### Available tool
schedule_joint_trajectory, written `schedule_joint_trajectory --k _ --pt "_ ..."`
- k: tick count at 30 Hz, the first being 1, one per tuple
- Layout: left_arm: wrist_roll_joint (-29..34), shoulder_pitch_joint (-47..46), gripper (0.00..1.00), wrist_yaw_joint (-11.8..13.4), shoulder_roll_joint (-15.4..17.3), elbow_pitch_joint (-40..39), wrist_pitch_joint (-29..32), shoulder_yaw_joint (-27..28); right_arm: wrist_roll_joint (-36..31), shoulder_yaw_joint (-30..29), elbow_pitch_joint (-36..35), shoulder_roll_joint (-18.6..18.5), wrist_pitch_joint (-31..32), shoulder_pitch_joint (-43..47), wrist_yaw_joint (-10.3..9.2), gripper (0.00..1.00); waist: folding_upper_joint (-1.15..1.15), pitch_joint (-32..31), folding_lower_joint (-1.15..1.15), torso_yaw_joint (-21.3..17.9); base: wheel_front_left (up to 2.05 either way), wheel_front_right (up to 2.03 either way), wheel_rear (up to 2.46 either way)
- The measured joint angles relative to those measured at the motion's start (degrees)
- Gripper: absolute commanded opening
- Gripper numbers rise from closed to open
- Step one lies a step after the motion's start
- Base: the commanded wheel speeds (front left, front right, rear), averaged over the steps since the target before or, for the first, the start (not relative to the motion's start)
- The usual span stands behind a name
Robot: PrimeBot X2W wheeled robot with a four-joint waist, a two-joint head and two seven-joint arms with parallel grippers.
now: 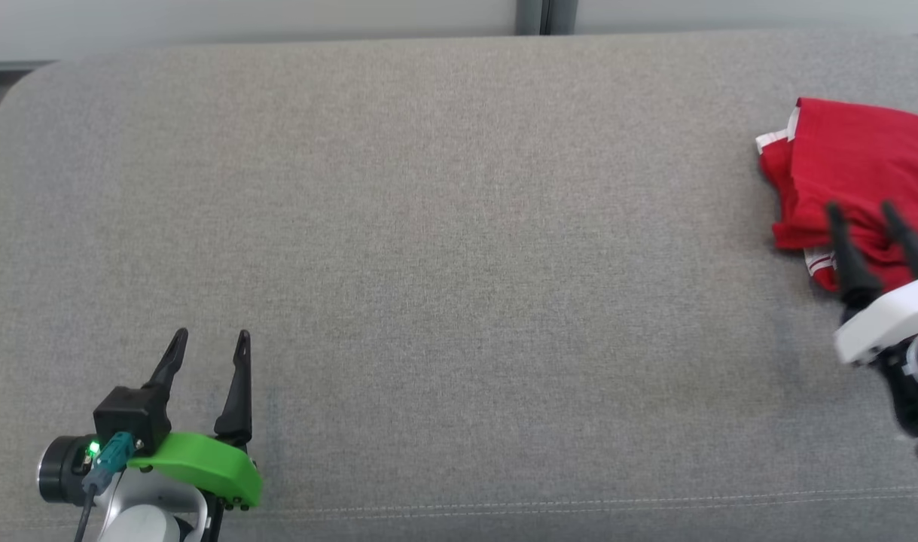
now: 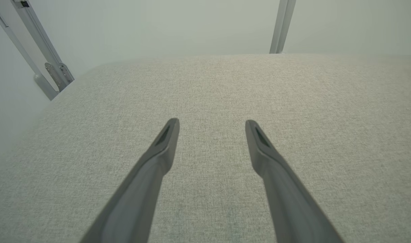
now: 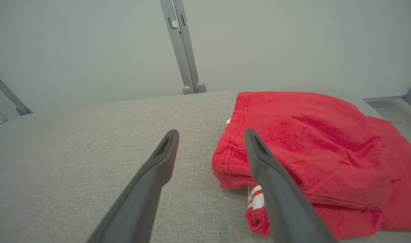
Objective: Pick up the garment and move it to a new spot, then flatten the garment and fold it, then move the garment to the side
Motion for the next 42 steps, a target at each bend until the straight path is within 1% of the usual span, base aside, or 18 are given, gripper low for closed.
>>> schedule_joint_trajectory --k 3,5,8,9,14,15,17,21,24,28,29,33,42 --pt "0.00 1.10 1.00 0.00 0.08 0.36 -0.49 0.41 -1.16 0.93 -0.53 3.77 0.46 2.00 -0.13 1.00 0.00 -1.72 0.00 -0.28 0.00 0.00 0.00" --pt "0.01 1.32 1.00 0.00 -0.03 0.87 -0.51 0.27 -2.76 1.59 -0.08 5.17 0.48 3.48 -0.14 1.00 0.00 -2.65 0.00 -0.76 0.00 0.00 0.00" --pt "0.01 1.69 1.00 0.00 -0.20 1.01 -0.52 0.55 -5.83 1.03 0.55 6.00 0.55 5.56 -0.26 1.00 0.00 -3.84 0.00 -1.75 0.00 0.00 0.00" --pt "0.01 1.78 1.00 0.00 -0.21 1.10 -0.52 0.51 -7.06 0.23 0.59 6.16 0.56 5.78 -0.59 1.00 0.00 -4.19 0.00 -2.10 0.00 0.00 0.00" --pt "0.01 2.49 1.00 -0.01 -0.48 1.46 -0.94 0.34 -11.26 -3.52 0.56 6.09 0.56 6.67 -0.65 1.00 0.00 -5.86 0.00 -3.57 0.00 0.00 0.00" --pt "0.01 2.49 0.00 -0.05 -0.75 1.51 -0.94 0.27 -11.94 -4.34 0.48 6.00 0.56 7.04 -0.65 0.00 0.00 -6.15 0.00 -3.71 0.00 0.00 0.00" --pt "0.01 2.68 0.00 -0.07 -1.40 2.16 -0.91 -0.10 -12.27 -4.60 1.12 6.50 0.53 7.76 -0.62 0.00 0.00 -6.33 0.00 -3.77 0.00 0.00 0.00" --pt "-0.01 3.89 0.00 -0.09 -2.75 3.77 -0.89 -0.76 -12.22 -3.59 2.40 9.78 0.55 10.29 -0.56 0.00 0.00 -6.35 0.00 -3.79 0.00 0.00 0.00" --pt "-1.13 4.04 0.00 -0.53 -2.85 3.76 -0.79 -0.38 -10.78 -4.20 2.32 10.58 0.97 10.55 -0.27 0.00 0.00 -6.42 0.00 -3.81 0.00 0.00 0.00" --pt "-3.80 4.04 0.00 -0.68 -3.11 3.75 -0.16 0.36 -8.61 -5.47 2.21 10.83 1.55 10.55 0.11 0.00 0.00 -6.62 0.00 -3.85 0.00 0.00 0.00" --pt "-4.43 4.04 0.00 -1.04 -3.20 3.74 0.19 0.55 -8.04 -5.76 2.15 11.05 1.57 10.55 0.27 0.00 0.00 -6.65 0.00 -3.87 0.00 0.00 0.00" --pt "-8.09 4.04 0.00 -1.22 -3.74 3.65 0.98 1.36 -5.78 -6.82 1.94 12.17 2.41 10.56 0.93 0.00 0.00 -6.79 0.00 -3.91 0.00 0.00 0.00" --pt "-14.27 4.04 0.00 -2.80 -4.39 3.56 2.79 3.50 -1.09 -9.62 1.38 14.32 4.08 10.85 1.97 0.00 0.00 -7.09 0.00 -3.99 0.00 0.00 0.00"
